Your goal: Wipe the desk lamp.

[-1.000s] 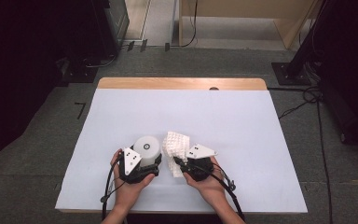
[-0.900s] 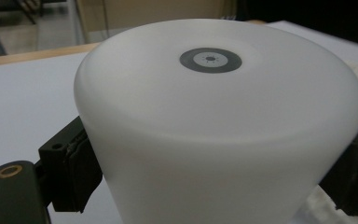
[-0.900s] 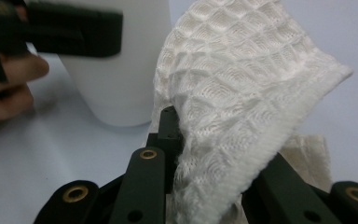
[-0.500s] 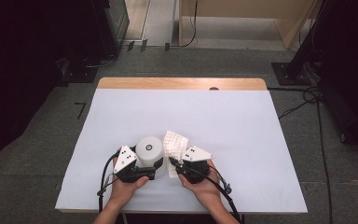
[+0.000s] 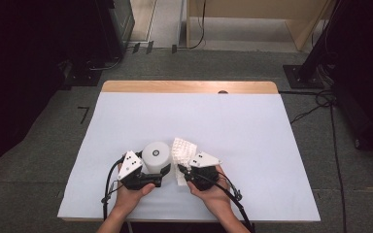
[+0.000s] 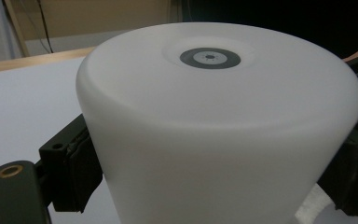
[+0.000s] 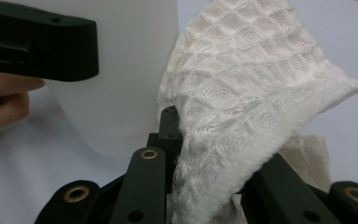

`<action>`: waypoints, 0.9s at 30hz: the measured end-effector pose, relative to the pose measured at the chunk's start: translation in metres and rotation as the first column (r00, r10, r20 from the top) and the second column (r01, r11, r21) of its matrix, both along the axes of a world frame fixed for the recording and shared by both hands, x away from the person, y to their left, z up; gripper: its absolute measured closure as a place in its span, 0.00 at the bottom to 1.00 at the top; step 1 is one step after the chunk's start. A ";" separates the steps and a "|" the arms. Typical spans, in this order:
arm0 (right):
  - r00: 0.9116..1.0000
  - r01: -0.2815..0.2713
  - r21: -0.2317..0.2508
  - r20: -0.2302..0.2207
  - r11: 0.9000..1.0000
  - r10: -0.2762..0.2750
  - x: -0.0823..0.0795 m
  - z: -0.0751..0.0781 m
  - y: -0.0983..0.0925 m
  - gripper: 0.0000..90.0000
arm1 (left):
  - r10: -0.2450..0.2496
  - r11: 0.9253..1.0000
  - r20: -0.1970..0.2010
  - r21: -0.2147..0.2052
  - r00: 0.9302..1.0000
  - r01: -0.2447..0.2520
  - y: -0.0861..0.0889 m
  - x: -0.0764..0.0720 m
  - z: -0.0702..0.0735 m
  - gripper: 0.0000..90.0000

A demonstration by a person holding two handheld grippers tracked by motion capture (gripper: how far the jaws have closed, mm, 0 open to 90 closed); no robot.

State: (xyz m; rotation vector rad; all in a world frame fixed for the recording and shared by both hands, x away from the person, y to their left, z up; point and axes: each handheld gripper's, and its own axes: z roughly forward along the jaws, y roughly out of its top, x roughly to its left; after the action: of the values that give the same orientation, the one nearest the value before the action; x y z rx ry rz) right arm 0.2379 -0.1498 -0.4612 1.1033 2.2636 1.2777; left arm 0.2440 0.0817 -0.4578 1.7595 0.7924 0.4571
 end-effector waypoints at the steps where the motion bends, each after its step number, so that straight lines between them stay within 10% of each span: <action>1: 1.000 0.001 0.000 0.001 1.000 -0.001 0.000 0.001 0.000 0.84 | 0.002 1.000 0.000 -0.002 1.000 -0.002 -0.001 0.000 -0.001 0.10; 10: 0.995 -0.001 0.074 0.101 0.997 -0.007 -0.007 0.024 -0.008 0.84 | 0.006 0.999 -0.001 0.045 1.000 -0.006 -0.007 0.002 -0.009 0.10; 21: 1.000 0.008 0.025 0.004 1.000 -0.008 0.001 0.002 -0.002 0.84 | 0.009 1.000 0.020 0.006 1.000 -0.010 -0.003 0.001 -0.004 0.10; 27: 0.997 0.004 0.080 0.074 0.997 -0.009 -0.005 0.022 -0.008 0.84 | 0.006 0.999 0.009 0.038 1.000 -0.006 -0.008 0.002 -0.008 0.10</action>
State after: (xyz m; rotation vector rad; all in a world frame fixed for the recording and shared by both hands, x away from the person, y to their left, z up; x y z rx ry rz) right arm 0.2327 -0.1581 -0.4391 1.0703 2.1705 1.3936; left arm 0.2456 0.0735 -0.4663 1.7898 0.7872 0.4868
